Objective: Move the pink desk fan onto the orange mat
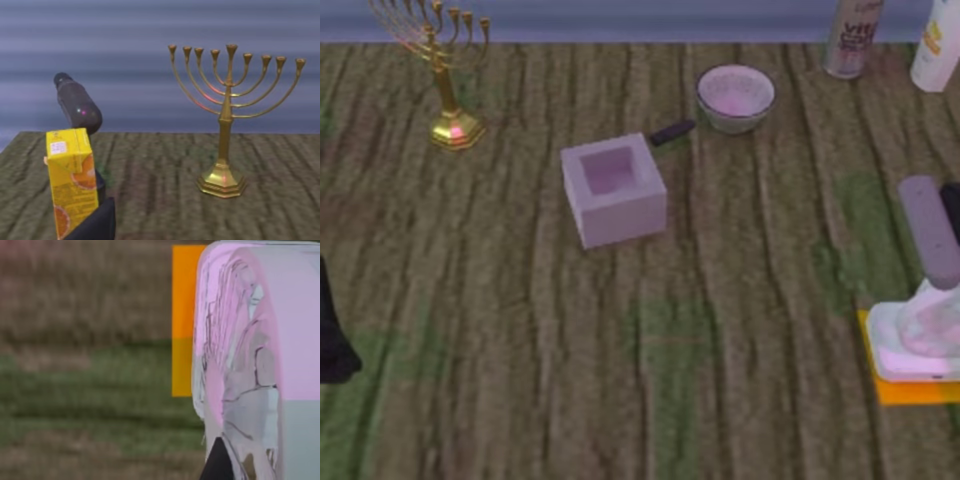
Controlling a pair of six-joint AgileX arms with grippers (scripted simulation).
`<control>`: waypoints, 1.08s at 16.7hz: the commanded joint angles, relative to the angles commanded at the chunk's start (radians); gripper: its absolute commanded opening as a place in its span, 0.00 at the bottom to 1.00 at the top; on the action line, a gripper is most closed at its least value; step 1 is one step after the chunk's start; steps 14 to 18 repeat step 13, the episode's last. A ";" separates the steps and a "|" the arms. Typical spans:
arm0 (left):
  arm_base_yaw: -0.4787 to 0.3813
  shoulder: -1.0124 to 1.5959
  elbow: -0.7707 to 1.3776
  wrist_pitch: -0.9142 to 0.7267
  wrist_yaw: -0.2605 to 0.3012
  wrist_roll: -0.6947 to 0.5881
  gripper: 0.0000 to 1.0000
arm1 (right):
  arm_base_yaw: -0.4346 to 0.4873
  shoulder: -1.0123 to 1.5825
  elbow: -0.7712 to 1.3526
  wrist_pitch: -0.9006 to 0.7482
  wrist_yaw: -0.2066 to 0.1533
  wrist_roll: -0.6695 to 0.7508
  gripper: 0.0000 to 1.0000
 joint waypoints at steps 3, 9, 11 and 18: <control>0.000 0.000 0.000 0.000 0.000 0.000 1.00 | 0.000 0.000 0.000 0.000 0.000 0.000 0.68; 0.000 0.000 0.000 0.000 0.000 0.000 1.00 | 0.000 0.000 0.000 0.000 0.000 0.000 1.00; 0.000 0.000 0.000 0.000 0.000 0.000 1.00 | 0.000 0.000 0.000 0.000 0.000 0.000 1.00; 0.000 0.000 0.000 0.000 0.000 0.000 1.00 | 0.000 0.000 0.000 0.000 0.000 0.000 1.00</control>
